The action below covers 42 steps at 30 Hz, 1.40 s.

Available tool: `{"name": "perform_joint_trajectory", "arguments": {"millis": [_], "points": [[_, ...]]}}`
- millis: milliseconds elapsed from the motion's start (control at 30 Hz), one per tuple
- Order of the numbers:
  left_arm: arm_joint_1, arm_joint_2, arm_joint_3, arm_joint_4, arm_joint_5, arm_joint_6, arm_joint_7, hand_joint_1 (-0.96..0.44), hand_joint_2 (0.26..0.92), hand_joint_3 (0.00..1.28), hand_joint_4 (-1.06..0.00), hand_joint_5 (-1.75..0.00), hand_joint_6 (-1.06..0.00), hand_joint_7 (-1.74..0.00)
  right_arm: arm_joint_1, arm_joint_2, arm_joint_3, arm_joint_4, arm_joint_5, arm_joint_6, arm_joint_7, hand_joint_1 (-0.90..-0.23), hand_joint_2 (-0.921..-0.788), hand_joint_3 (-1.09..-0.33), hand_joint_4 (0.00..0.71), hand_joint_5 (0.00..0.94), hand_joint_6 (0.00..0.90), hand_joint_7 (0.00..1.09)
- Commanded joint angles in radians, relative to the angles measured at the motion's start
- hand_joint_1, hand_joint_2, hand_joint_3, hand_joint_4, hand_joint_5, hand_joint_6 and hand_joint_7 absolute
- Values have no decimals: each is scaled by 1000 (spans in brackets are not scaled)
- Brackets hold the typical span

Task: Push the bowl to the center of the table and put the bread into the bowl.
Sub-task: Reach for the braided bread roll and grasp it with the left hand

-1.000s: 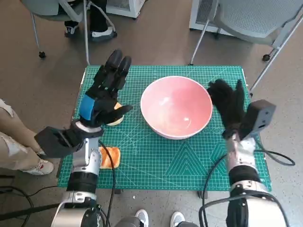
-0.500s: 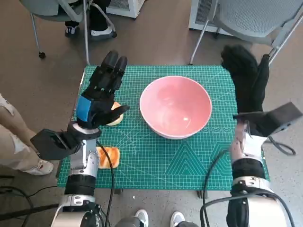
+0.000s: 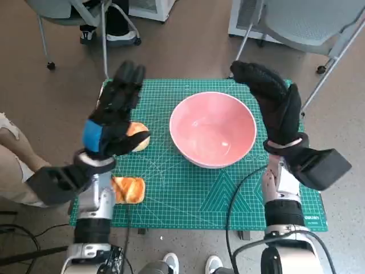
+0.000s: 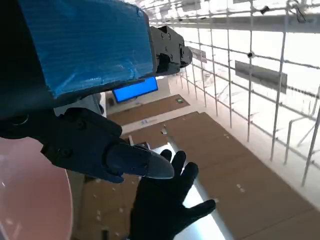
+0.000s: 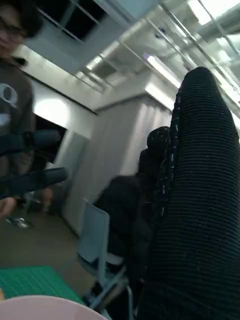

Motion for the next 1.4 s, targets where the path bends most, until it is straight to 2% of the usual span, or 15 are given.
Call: {"name": "perform_joint_trajectory", "arguments": {"millis": [33, 67, 100, 133, 167, 267, 400, 600, 867, 1100, 1400], "points": [[94, 159, 8, -200, 143, 97, 32, -474, 898, 103, -28, -2, -166, -5, 25, -3, 9, 10, 13, 21, 18, -657, -921, -726, 247, 21, 296, 114], [118, 197, 11, -248, 181, 132, 38, -455, 870, 85, -18, -1, -147, -3, 25, -4, 9, 14, 12, 22, 17, -658, -921, -725, 248, 20, 296, 116], [174, 270, 31, -377, 282, 253, 33, -449, 860, 79, -14, -1, -140, -3, 24, -6, 11, 18, 5, 23, 10, -658, -921, -724, 248, 20, 296, 117], [215, 322, 44, -471, 351, 343, 31, -385, 814, 53, -9, 0, -121, -2, 24, -7, 12, 21, 1, 24, 4, -658, -921, -724, 251, 21, 296, 118], [260, 361, 60, -585, 441, 463, 20, -362, 797, 43, -7, 0, -115, -2, 25, -7, 12, 23, -3, 27, -1, -658, -921, -723, 252, 21, 296, 119], [322, 384, 79, -755, 592, 649, 22, -220, 700, 13, -2, 0, -148, -28, 20, -9, 10, 33, -6, 33, -9, -655, -921, -723, 258, 22, 296, 124], [373, 358, 97, -824, 648, 667, 51, -142, 654, 4, -33, -13, -227, -60, 15, -7, 9, 37, -6, 36, -15, -654, -921, -723, 261, 22, 296, 128], [436, 367, 76, -879, 657, 686, 26, -127, 636, 1, -89, -26, -283, -62, 6, -8, 11, 41, -14, 25, -22, -654, -921, -725, 264, 21, 294, 135], [505, 391, -64, -1023, 878, 910, -29, -132, 642, 3, -168, -12, -352, -26, -7, -13, 10, 62, -19, 15, -26, -646, -921, -731, 263, 16, 290, 145], [500, 393, -179, -1038, 1023, 1012, -57, -134, 661, 11, -221, -16, -396, -20, -12, -14, 3, 89, -9, 11, -15, -638, -921, -733, 263, 13, 286, 153], [467, 397, -238, -990, 1056, 1052, -74, -143, 667, 11, -246, -9, -410, -9, -16, -16, -2, 99, 3, 20, -2, -640, -921, -733, 264, 11, 280, 163]]}}
